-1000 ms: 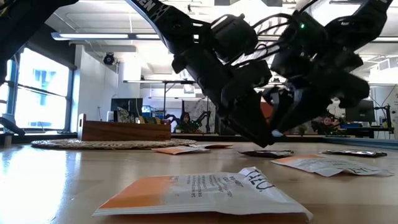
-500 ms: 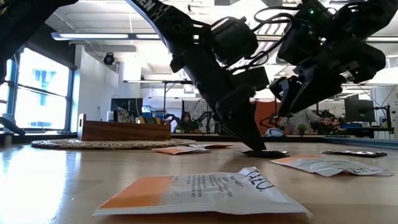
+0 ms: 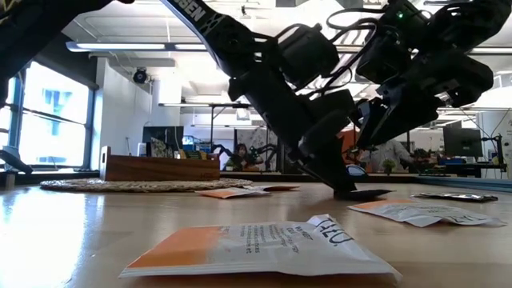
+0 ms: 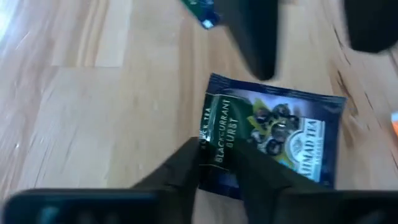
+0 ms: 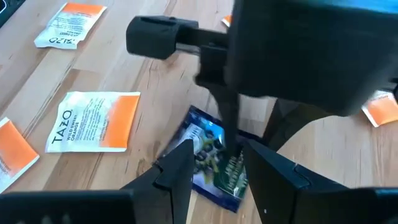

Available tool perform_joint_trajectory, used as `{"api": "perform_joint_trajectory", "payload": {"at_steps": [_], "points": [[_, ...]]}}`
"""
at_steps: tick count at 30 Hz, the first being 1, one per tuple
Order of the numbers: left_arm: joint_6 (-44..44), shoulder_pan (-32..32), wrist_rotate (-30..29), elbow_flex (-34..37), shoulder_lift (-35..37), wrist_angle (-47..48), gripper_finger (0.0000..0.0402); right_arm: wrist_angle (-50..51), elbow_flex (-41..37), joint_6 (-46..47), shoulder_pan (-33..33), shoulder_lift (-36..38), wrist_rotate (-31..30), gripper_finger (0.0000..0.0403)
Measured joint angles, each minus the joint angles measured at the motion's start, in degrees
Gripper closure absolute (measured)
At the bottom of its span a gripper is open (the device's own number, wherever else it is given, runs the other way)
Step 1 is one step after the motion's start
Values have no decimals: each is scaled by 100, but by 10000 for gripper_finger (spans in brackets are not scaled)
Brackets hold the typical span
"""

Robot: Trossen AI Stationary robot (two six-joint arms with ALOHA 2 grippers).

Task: Pick & Place Tea
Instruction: Put the purple tea bag into the middle section of the wooden organizer

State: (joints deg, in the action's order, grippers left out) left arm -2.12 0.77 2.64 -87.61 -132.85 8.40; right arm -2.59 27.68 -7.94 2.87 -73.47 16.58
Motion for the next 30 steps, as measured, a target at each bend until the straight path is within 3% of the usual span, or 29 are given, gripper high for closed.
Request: {"api": "perform_joint_trajectory", "payload": {"at_steps": [3,5,11,15,18,26,28,30], "points": [[-345,-61,54,2,-10,-42,370,0,0,2,0,0,-2,265],[-479,-127,9,2,-10,-50,392,0,0,2,0,0,-4,265],[-786,-228,167,-12,87,-3,396,-22,0,18,0,0,4,265],[-944,-215,0,-318,284,585,398,-16,0,18,-2,0,7,265],[-1086,-214,-490,-690,336,1473,400,1,0,28,-2,0,7,265],[-2262,-148,-2639,-1059,1127,4767,401,238,0,323,0,2,-9,265],[-2629,-34,-3095,-1110,1350,5199,401,341,0,370,-4,-2,-186,265],[-3058,100,-3556,-1072,1691,6229,401,459,2,487,-2,0,-479,265]]}}
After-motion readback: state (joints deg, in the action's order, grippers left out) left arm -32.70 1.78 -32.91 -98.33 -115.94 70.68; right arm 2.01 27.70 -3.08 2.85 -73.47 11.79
